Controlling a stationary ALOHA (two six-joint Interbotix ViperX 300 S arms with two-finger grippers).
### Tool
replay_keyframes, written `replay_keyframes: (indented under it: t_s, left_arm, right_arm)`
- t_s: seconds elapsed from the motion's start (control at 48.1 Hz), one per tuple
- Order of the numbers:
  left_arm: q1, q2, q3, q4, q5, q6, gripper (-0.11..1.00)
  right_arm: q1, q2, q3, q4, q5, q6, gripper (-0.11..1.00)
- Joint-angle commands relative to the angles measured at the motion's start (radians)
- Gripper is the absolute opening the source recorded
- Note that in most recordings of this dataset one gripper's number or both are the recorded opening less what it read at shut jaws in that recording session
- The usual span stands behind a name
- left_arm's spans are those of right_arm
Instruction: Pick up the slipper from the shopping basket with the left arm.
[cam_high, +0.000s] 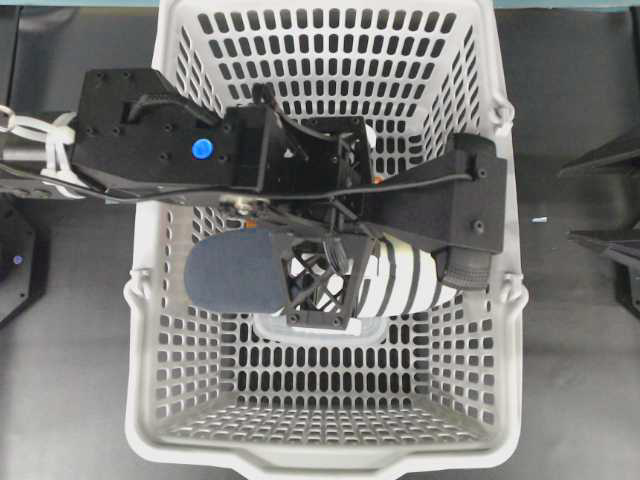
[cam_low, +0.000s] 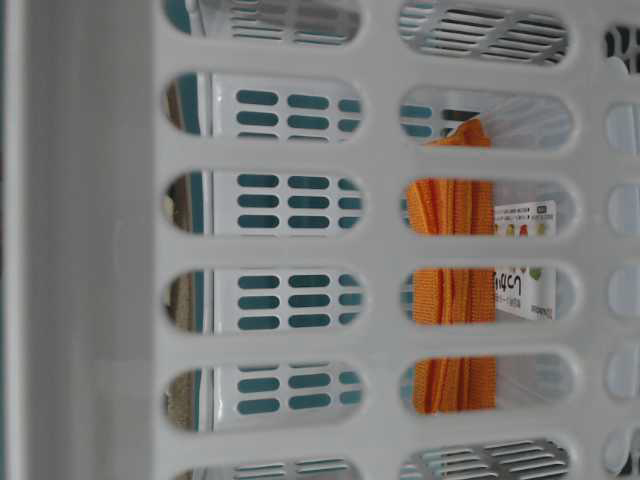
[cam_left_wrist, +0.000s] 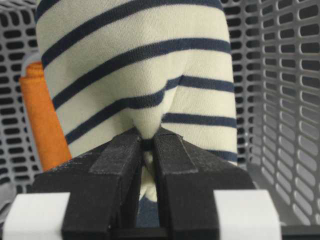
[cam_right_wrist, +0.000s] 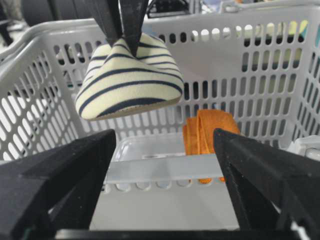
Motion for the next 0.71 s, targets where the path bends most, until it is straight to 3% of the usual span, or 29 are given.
replay_keyframes:
  t_s: [0.0, 0.354, 0.499, 0.686]
  left_arm:
    - [0.0, -0.014, -0.023, 0.005, -0.005, 0.002, 0.06]
    - [0.0, -0.014, -0.023, 0.003, -0.005, 0.005, 0.06]
    - [-0.002, -0.014, -0.023, 0.003, -0.006, 0.046, 0.06]
    - [-0.002, -0.012, -0.023, 0.003, -0.02, 0.052, 0.06]
  right_arm:
    - [0.0, 0.003, -0.008, 0.002, -0.006, -0.002, 0.75]
    - [0.0, 0.0, -0.006, 0.003, -0.005, -0.002, 0.75]
    - [0.0, 0.0, -0.005, 0.003, -0.005, -0.002, 0.75]
    - [0.0, -0.002, -0.005, 0.003, -0.006, -0.002, 0.75]
